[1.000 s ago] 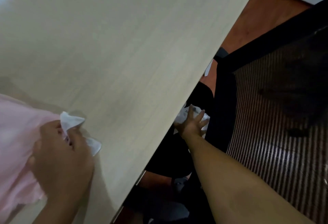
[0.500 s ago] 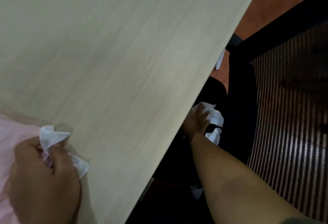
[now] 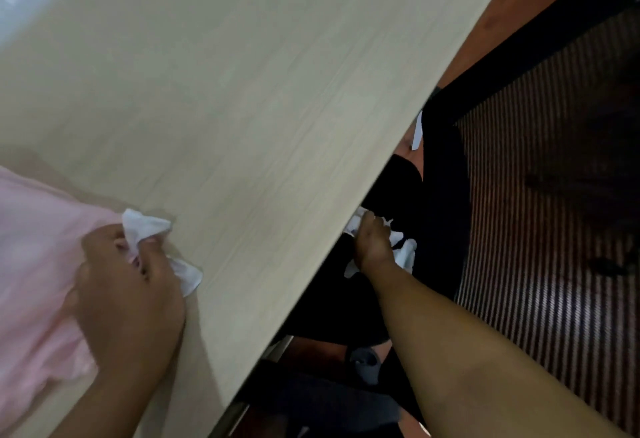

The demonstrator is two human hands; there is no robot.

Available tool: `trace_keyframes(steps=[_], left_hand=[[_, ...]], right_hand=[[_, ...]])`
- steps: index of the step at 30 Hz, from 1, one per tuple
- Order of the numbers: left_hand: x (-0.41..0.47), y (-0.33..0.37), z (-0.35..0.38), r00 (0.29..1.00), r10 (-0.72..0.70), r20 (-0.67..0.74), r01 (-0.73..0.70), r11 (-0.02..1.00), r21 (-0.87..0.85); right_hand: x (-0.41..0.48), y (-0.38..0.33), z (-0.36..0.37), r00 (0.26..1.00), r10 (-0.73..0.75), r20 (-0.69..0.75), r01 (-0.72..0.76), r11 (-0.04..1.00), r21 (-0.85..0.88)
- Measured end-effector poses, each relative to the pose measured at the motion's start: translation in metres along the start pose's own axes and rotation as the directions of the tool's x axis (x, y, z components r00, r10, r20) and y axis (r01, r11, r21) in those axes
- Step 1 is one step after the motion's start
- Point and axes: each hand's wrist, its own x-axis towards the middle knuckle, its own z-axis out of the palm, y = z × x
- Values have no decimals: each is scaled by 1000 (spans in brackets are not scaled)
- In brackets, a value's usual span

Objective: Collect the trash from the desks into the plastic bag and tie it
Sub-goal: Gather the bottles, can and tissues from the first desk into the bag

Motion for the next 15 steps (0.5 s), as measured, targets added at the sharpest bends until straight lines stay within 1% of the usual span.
trace_keyframes(steps=[1,2,3,5,7,8,9,10,11,12,14,15], left_hand=[[-4,3,-1,1000,-19,-17,19,1000,3],[-9,5,0,1000,-21,-21,21,999,-28],[-13,10,-2,1000,-26,-18,25,997,-71],[-18,22,-14,997,-74,21,77,973,-217],[-20,30,-30,984,-168,58,178,921,-346],[-21,33,-40,972,-226,64,233,893,-384],[-22,34,-54,960,-272,63,274,877,-394],[-23,34,-68,956,-286,62,287,880,-378],[-24,33,-84,959,-273,76,282,896,-343],[-26,30,-100,966,-239,102,259,919,-297],[-33,22,-128,979,-137,150,163,971,-176],[-37,16,-140,985,-90,147,109,986,-126]], right_hand=[[-11,0,-1,999,9,-38,-5,995,96],[-30,3,-7,998,51,-45,-41,980,196],[-53,5,-17,995,90,-46,-72,947,312],[-87,9,-35,992,105,-72,-53,854,517],[-120,16,-58,983,159,-92,-72,795,602],[-134,19,-65,979,174,-111,-64,770,635],[-150,24,-74,971,189,-144,-38,724,689],[-167,28,-82,963,197,-184,0,684,729],[-182,31,-86,948,210,-238,38,668,743],[-197,35,-92,921,229,-314,81,676,732],[-222,35,-102,874,250,-416,178,632,754],[-233,31,-110,869,228,-439,235,591,772]])
